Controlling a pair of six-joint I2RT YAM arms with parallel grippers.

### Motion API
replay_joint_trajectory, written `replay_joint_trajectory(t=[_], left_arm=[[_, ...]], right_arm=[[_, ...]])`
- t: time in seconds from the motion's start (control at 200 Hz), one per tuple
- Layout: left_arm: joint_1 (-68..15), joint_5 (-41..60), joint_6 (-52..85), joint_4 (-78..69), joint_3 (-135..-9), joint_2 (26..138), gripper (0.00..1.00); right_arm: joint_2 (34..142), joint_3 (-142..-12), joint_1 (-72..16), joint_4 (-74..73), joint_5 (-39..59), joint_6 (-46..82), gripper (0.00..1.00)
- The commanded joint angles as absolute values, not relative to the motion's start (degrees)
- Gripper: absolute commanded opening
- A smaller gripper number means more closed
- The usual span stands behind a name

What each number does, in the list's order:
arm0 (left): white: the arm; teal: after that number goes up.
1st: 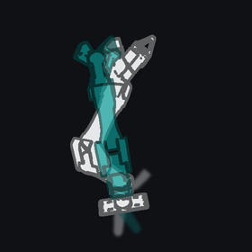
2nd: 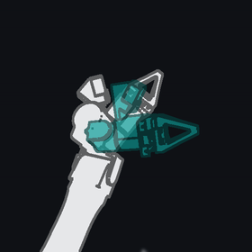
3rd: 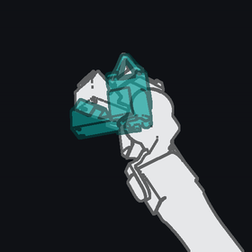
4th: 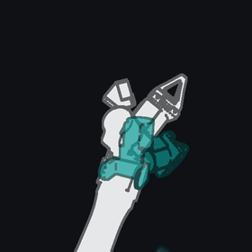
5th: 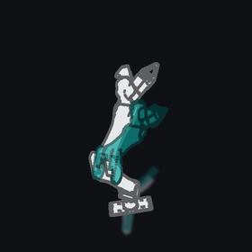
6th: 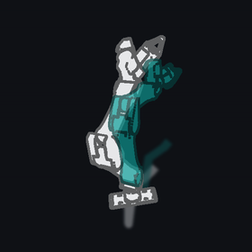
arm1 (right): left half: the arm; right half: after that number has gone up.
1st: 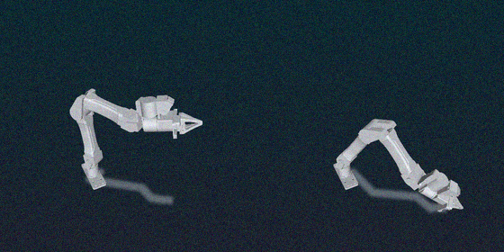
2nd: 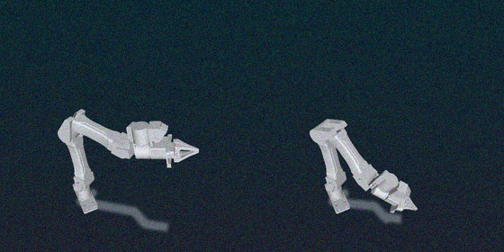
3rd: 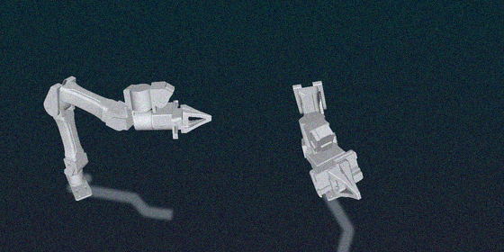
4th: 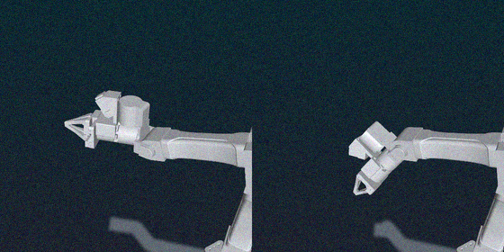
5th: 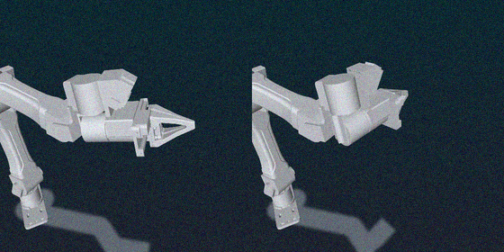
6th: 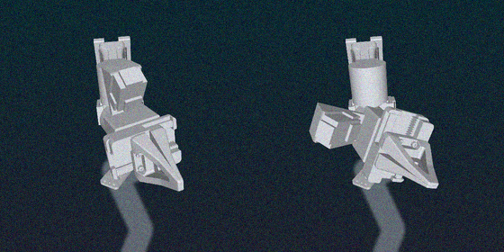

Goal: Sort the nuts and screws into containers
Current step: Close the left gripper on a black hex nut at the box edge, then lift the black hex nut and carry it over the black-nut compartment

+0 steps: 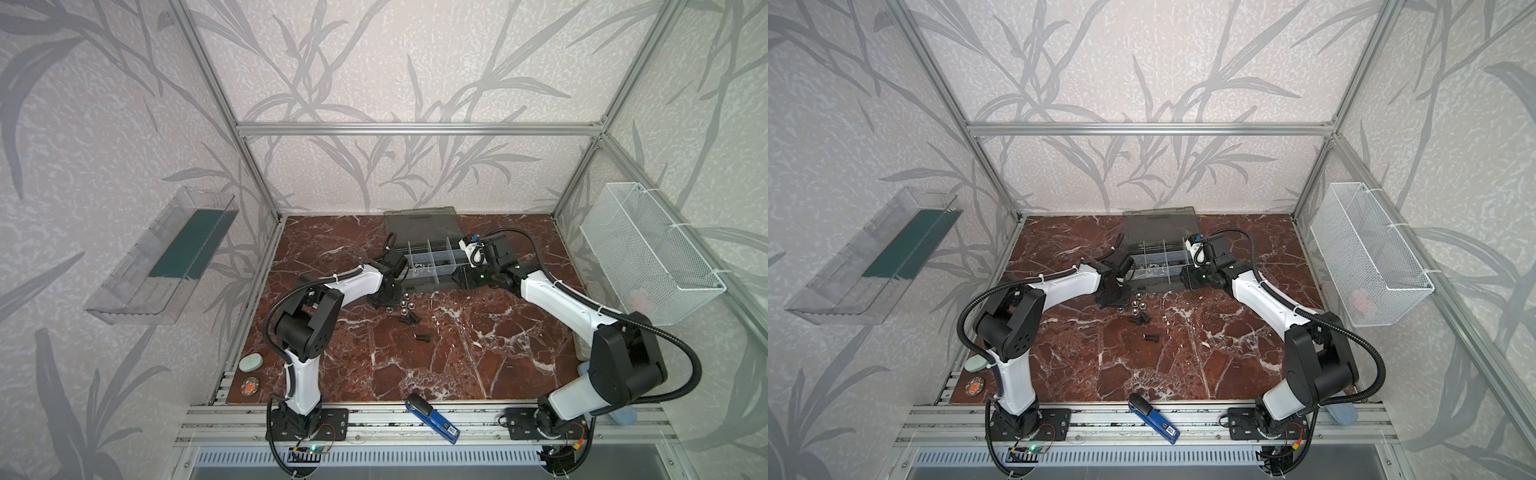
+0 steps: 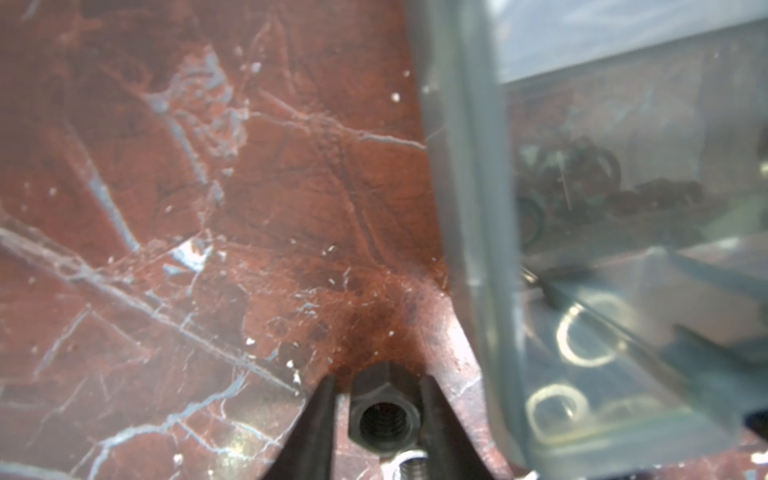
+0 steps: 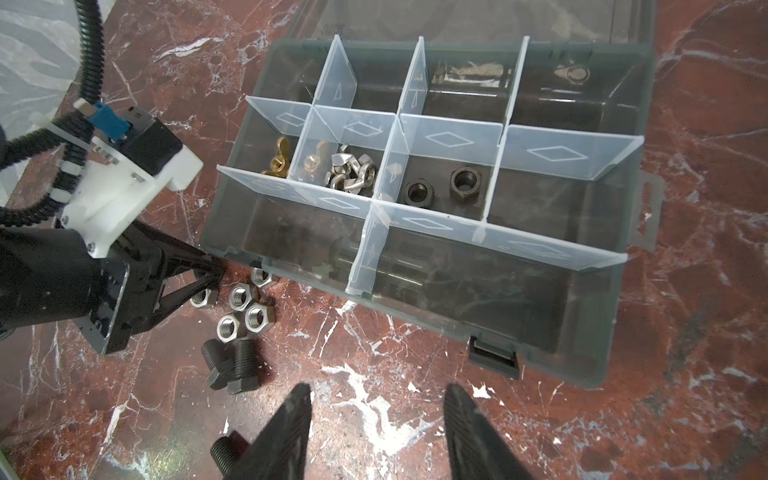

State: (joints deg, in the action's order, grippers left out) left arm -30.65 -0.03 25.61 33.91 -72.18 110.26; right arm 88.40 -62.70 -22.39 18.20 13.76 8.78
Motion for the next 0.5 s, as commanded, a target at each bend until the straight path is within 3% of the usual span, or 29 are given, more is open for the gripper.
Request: replay_joint_trajectory(t=[0.0,0.04,0.26,0.495], left_arm=[[-31.0,1.8,25.3,35.0,-72.1,111.4,0.14],[-31.0,1.9,25.2,35.0,-72.2,111.5,0.0],[-31.0,0.1,25.7,35.3,-72.7,109.8,0.0],[-31.0,0.2,24.0,37.1,-77.3,98.4,0.0]], right_arm=[[86.9,-62.3,-22.2,18.0,13.4,8.6,0.53],[86.8,-62.2,-22.2,18.1,13.3,8.6,0.53],[86.1,-62.1,-22.2,18.5,12.7,8.3,0.53],[83.9,-61.3,-21.0,18.4,12.6,10.3,0.53]])
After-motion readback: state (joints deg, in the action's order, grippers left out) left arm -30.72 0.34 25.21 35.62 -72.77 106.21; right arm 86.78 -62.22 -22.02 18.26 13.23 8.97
